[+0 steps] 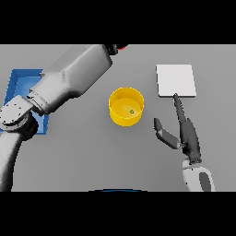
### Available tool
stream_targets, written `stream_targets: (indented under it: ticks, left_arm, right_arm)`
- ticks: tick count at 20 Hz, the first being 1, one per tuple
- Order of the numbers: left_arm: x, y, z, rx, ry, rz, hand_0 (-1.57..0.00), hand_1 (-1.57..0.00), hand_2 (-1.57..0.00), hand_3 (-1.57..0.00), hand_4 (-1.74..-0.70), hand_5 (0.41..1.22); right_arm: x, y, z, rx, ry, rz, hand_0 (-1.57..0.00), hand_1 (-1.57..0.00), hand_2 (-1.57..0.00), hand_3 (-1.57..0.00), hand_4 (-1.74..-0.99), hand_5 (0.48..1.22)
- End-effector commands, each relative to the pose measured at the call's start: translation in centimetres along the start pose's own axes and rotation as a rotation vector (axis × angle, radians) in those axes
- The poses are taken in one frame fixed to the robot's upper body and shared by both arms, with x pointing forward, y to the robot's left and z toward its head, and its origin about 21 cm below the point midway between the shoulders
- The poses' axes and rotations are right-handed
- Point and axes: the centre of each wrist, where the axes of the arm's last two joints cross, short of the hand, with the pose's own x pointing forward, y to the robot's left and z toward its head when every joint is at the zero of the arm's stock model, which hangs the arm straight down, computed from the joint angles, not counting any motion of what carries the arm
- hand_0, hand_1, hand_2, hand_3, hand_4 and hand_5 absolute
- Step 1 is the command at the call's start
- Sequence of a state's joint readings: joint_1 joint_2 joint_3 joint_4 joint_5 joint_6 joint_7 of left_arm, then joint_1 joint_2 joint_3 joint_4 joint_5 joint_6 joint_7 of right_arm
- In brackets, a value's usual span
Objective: Pick up the red beaker and tilt it to pour out 1 green nut into yellow bowl. Pick up the yellow bowl and place it on the metallic measuring scale.
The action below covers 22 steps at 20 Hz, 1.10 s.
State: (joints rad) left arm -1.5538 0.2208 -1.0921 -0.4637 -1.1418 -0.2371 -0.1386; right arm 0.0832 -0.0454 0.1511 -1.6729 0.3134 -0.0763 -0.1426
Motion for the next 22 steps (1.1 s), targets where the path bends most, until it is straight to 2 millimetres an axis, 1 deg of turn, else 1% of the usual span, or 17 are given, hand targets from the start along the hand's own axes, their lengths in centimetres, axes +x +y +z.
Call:
stream_targets:
  ticks: [1, 2, 3, 4, 6, 7, 9, 11, 12, 13, 14, 17, 18, 19, 20, 22]
  left_arm:
    - [-1.5, -0.4, 0.4, 0.028, 0.02, 0.061, -1.57, -1.57, -1.57, -1.13, -1.73, 1.221]
    - [-3.1, -0.8, 0.7, 0.019, 0.051, 0.127, -1.57, -1.57, -1.57, -1.22, -1.73, 1.221]
    - [-4.9, -1.1, 1.1, 0.005, 0.09, 0.22, -1.57, -1.57, -1.57, -1.29, -1.73, 1.221]
    - [-6.1, -1.5, 1.5, -0.006, 0.146, 0.312, -1.57, -1.57, -1.57, -1.35, -1.73, 1.221]
    - [-9.0, -3.2, 2.7, -0.006, 0.243, 0.5, -1.57, -1.57, -1.57, -1.43, -1.73, 1.221]
    - [-10.0, -4.5, 3.2, -0.001, 0.294, 0.599, -1.57, -1.57, -1.57, -1.43, -1.74, 1.221]
    - [-11.9, -7.7, 4.6, -0.004, 0.41, 0.778, -1.57, -1.57, -1.57, -1.45, -1.74, 1.221]
    - [-13.1, -11.6, 6.4, 0.016, 0.528, 0.949, -1.57, -1.57, -1.57, -1.45, -1.74, 1.221]
    - [-13.0, -13.7, 7.0, 0.025, 0.572, 1.022, -1.57, -1.57, -1.57, -1.45, -1.74, 1.221]
    - [-13.0, -15.7, 7.7, 0.03, 0.629, 1.101, -1.57, -1.57, -1.57, -1.43, -1.74, 1.221]
    - [-12.7, -17.6, 8.4, 0.011, 0.705, 1.163, -1.57, -1.57, -1.57, -1.42, -1.74, 1.221]
    - [-11.6, -22.1, 10.2, -0.002, 0.877, 1.359, -1.57, -1.57, -1.57, -1.43, -1.74, 1.221]
    - [-11.3, -23.4, 10.9, 0.017, 0.905, 1.42, -1.57, -1.57, -1.57, -1.44, -1.74, 1.221]
    - [-10.0, -24.8, 11.1, 0.025, 0.942, 1.478, -1.57, -1.57, -1.57, -1.45, -1.74, 1.221]
    - [-9.0, -26.2, 11.6, 0.019, 0.981, 1.529, -1.57, -1.57, -1.57, -1.46, -1.74, 1.221]
    - [-7.2, -27.6, 11.9, 0.014, 1.044, 1.629, -1.57, -1.57, -1.57, -1.47, -1.74, 1.221]
  right_arm:
    - [0.3, 0.1, 0.2, 0.001, -0.015, 0.002, 0.0, 0.0, 0.0, 0.0, -1.018, 0.68]
    - [0.4, 0.3, 0.2, -0.001, -0.005, -0.024, 0.0, 0.0, 0.0, 0.0, -1.009, 0.676]
    - [0.3, -0.1, 0.3, -0.003, -0.02, -0.017, 0.0, 0.0, 0.0, 0.0, -1.001, 0.683]
    - [0.3, 0.1, -0.2, -0.003, -0.01, -0.014, 0.0, 0.0, 0.0, 0.0, -0.996, 0.681]
    - [0.1, 0.3, -0.2, -0.008, -0.013, -0.013, 0.0, 0.0, 0.0, 0.0, -0.99, 0.672]
    - [-0.2, 0.3, -0.1, -0.012, -0.01, -0.013, 0.0, 0.0, 0.0, 0.0, -0.999, 0.665]
    - [0.0, 0.5, -0.1, -0.005, -0.012, -0.038, 0.0, 0.0, 0.0, 0.0, -1.006, 0.669]
    - [0.0, 0.5, -0.5, 0.001, -0.019, -0.057, 0.0, 0.0, 0.0, 0.0, -1.002, 0.666]
    - [0.1, 0.9, -0.5, 0.001, -0.018, -0.064, 0.0, 0.0, 0.0, 0.0, -0.996, 0.664]
    - [0.3, 0.9, -0.6, 0.0, -0.02, -0.074, 0.0, 0.0, 0.0, 0.0, -1.012, 0.659]
    - [0.0, 0.7, -0.5, 0.001, -0.012, -0.062, 0.0, 0.0, 0.0, 0.0, -1.023, 0.654]
    - [0.1, 0.7, -0.5, 0.005, -0.011, -0.043, 0.0, 0.0, 0.0, 0.0, -1.05, 0.653]
    - [0.0, 0.9, -0.6, 0.008, -0.005, -0.045, 0.0, 0.0, 0.0, 0.0, -1.057, 0.652]
    - [0.1, 0.9, -0.5, 0.007, -0.017, -0.046, 0.0, 0.0, 0.0, 0.0, -1.053, 0.651]
    - [0.1, 0.5, -0.2, 0.012, -0.019, -0.024, 0.0, 0.0, 0.0, 0.0, -1.048, 0.652]
    - [0.3, 0.2, -0.6, -0.001, -0.011, -0.001, 0.0, 0.0, 0.0, 0.0, -1.048, 0.651]
